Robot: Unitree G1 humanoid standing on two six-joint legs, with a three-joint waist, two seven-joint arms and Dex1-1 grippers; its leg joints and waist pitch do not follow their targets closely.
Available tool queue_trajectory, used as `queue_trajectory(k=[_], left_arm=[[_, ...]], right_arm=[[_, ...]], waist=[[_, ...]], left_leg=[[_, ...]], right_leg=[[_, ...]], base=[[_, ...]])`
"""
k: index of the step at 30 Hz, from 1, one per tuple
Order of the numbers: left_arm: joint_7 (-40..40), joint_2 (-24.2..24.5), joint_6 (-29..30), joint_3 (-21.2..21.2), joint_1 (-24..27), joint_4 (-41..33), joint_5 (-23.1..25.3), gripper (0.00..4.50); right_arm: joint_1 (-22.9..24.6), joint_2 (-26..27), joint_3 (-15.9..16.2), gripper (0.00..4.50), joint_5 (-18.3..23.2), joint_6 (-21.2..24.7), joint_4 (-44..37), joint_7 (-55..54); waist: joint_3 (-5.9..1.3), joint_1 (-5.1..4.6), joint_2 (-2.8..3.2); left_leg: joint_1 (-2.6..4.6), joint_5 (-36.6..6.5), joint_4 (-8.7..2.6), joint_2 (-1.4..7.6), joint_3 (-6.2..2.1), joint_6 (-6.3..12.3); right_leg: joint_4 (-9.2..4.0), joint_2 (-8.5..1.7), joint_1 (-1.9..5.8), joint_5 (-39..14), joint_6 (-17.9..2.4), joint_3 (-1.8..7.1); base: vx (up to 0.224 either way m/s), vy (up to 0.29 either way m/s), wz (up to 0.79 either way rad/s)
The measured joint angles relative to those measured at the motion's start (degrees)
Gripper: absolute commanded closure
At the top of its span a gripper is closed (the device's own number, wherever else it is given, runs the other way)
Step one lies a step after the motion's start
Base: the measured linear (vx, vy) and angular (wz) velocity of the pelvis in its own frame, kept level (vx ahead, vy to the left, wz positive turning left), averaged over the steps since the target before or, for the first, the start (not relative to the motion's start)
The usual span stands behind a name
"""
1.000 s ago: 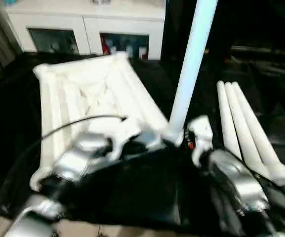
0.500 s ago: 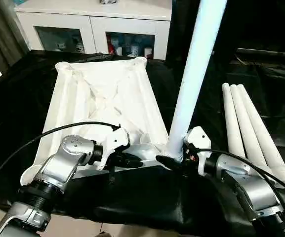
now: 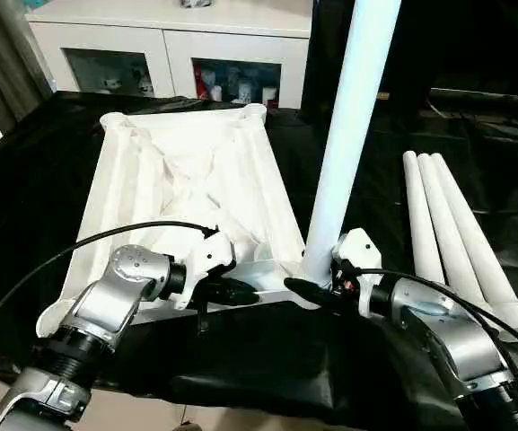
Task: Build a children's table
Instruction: Rotate leg to tighten
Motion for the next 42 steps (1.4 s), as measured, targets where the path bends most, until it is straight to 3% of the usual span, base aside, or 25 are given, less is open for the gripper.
queue_trajectory(k=[6, 10, 19, 21, 30, 32, 34, 36, 37, 38, 42], left_arm=[[0.62, -0.13, 0.1, -0.17, 0.13, 0.0, 0.03, 4.5], [4.58, -2.6, 0.97, -0.17, -0.62, 0.8, 1.22, 4.5], [24.48, -17.06, 9.48, 0.55, -8.63, 9.4, 4.97, 4.5], [27.07, -19.2, 10.49, 0.73, -9.11, 9.93, 5.34, 4.5], [29.59, -20.89, 12.43, 1.36, -9.54, 9.94, 5.55, 4.5], [29.59, -20.74, 12.43, 1.36, -9.54, 9.93, 5.58, 4.5], [30.37, -20.58, 12.27, 1.49, -9.55, 9.89, 5.69, 4.5], [32.83, -20.13, 12.25, 2.36, -9.81, 9.97, 6.52, 4.5], [33.34, -20.09, 12.24, 2.48, -9.87, 10.01, 6.61, 4.5], [33.97, -20.01, 12.0, 2.61, -9.88, 10.01, 6.62, 4.5], [33.29, -19.25, 10.02, 2.53, -9.36, 9.09, 6.63, 4.5]], right_arm=[[0.42, 0.5, 0.02, 1.75, -0.64, -0.25, 0.0, -0.79], [0.68, 3.79, -1.55, 1.75, -1.17, 1.04, 0.73, -6.04], [-7.7, 18.55, -12.23, 1.75, -4.71, 3.93, 12.15, -36.61], [-8.92, 18.96, -13.21, 1.76, -4.85, 3.67, 13.68, -39.06], [-10.4, 19.68, -14.01, 1.76, -6.22, 1.65, 16.27, -40.25], [-10.36, 19.8, -14.01, 1.2, -6.24, 0.94, 16.5, -40.23], [-10.13, 20.36, -14.01, 1.06, -5.93, -0.03, 16.53, -39.51], [-9.59, 21.77, -13.84, 0.96, -5.41, -0.61, 16.15, -38.55], [-9.47, 21.9, -13.73, 0.96, -5.34, -0.72, 16.08, -38.32], [-9.06, 21.85, -13.44, 0.68, -5.2, -0.75, 15.56, -37.45], [-6.0, 19.87, -11.73, 0.68, -3.25, 0.58, 9.08, -33.3]], waist=[[0.0, 0.02, 0.0], [-0.02, 0.03, -0.04], [-0.03, 0.02, -0.06], [-0.04, 0.02, -0.06], [-0.04, -0.03, -0.07], [-0.04, -0.05, -0.07], [-0.04, -0.16, -0.07], [-0.01, -1.44, -0.11], [0.0, -1.68, -0.1], [0.03, -1.88, -0.04], [0.21, -1.32, 0.27]], left_leg=[[0.02, 0.0, 0.01, 0.0, 0.0, 0.0], [0.12, 0.01, 0.09, 0.0, 0.0, -0.01], [0.19, 0.13, 0.11, -0.02, 0.0, -0.11], [0.15, 0.16, 0.11, -0.02, 0.01, -0.08], [0.1, 0.13, 0.03, -0.03, 0.02, -0.04], [0.1, 0.13, 0.03, -0.03, 0.02, -0.05], [0.09, 0.13, 0.02, -0.03, 0.02, -0.05], [-0.03, 0.13, 0.01, -0.02, 0.03, -0.05], [-0.1, 0.13, 0.0, -0.02, 0.03, -0.05], [-0.17, 0.13, -0.04, -0.02, 0.03, -0.05], [-0.41, 0.12, -0.08, -0.02, 0.0, -0.02]], right_leg=[[0.03, 0.0, 0.0, 0.0, 0.0, 0.0], [0.07, -0.01, 0.1, 0.01, 0.0, 0.01], [0.07, -0.02, 0.12, 0.26, 0.02, 0.07], [-0.01, -0.02, 0.14, 0.26, 0.04, 0.08], [-0.11, -0.02, 0.1, 0.22, 0.1, 0.07], [-0.12, -0.02, 0.1, 0.21, 0.11, 0.07], [-0.11, -0.02, 0.09, 0.21, 0.11, 0.07], [-0.11, 0.0, 0.05, 0.23, 0.12, 0.08], [-0.11, 0.0, 0.04, 0.24, 0.12, 0.08], [-0.11, 0.01, 0.0, 0.23, 0.12, 0.07], [-0.15, 0.02, -0.38, 0.22, 0.13, 0.03]], base=[[0.0, 0.0, 0.0], [0.0, 0.0, 0.0], [0.0, 0.0, 0.0], [0.0, 0.0, 0.0], [0.0, 0.0, 0.0], [0.0, 0.0, 0.0], [0.0, 0.0, 0.0], [0.0, 0.0, 0.0], [0.0, 0.0, 0.0], [0.0, 0.0, 0.0], [0.0, 0.0, 0.0]])
